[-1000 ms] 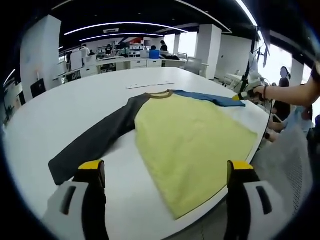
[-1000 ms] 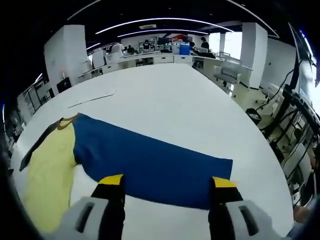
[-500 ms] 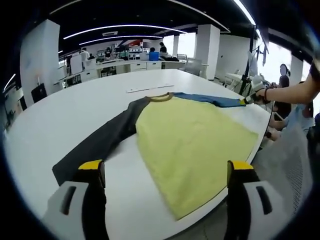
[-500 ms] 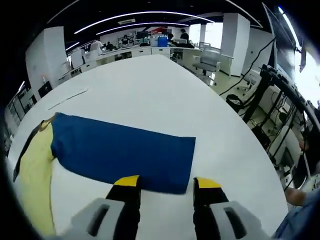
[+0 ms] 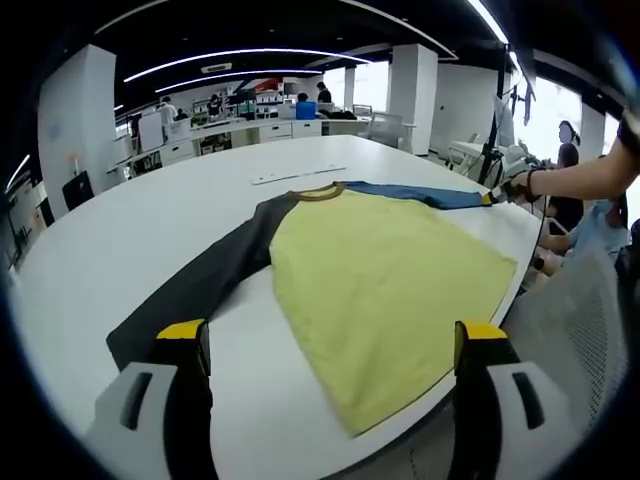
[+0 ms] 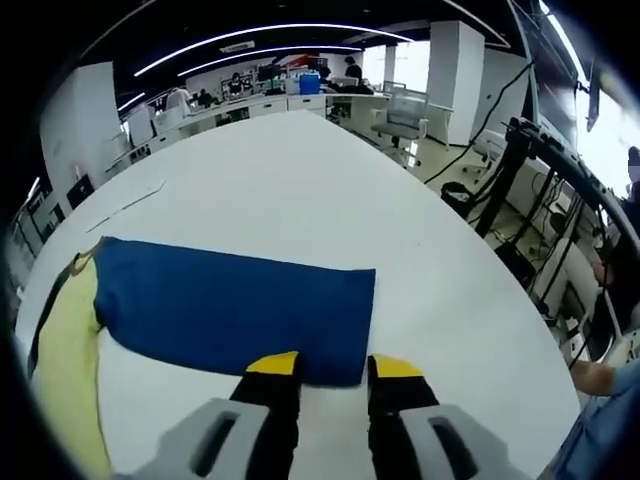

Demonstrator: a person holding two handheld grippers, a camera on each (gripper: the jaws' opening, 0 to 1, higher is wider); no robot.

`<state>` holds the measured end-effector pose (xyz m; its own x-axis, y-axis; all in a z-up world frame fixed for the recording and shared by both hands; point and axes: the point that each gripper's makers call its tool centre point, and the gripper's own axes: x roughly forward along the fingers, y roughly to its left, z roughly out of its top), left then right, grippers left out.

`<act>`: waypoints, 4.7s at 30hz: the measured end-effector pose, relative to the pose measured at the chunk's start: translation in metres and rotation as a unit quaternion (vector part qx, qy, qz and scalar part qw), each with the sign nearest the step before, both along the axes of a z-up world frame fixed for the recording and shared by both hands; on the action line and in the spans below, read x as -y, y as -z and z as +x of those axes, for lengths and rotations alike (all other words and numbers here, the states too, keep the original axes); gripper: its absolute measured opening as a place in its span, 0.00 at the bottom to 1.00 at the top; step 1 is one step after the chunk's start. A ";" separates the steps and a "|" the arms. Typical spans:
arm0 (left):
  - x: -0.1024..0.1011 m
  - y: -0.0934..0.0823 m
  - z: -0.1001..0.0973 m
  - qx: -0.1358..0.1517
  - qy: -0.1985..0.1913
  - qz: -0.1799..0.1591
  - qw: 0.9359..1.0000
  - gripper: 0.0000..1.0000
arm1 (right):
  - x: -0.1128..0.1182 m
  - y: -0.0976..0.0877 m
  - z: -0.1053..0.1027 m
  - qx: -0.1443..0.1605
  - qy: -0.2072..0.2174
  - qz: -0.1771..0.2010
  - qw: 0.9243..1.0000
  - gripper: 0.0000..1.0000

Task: Fold the garment on the visible template until the final outline fits inside the template.

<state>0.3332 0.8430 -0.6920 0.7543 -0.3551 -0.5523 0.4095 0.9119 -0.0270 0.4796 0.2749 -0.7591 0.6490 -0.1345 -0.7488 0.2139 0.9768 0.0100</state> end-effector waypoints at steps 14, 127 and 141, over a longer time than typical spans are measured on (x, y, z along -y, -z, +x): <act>-0.009 -0.001 -0.001 0.002 -0.015 0.005 1.000 0.99 | -0.001 0.000 0.002 0.001 -0.002 0.024 1.000 0.00; -0.025 -0.023 -0.008 0.014 -0.023 -0.026 0.999 0.98 | -0.416 -0.092 0.109 0.003 -0.409 0.066 0.910 0.00; -0.032 -0.016 -0.013 0.005 -0.035 -0.027 0.999 0.98 | -0.460 -0.097 0.081 0.015 -0.468 0.067 0.881 0.00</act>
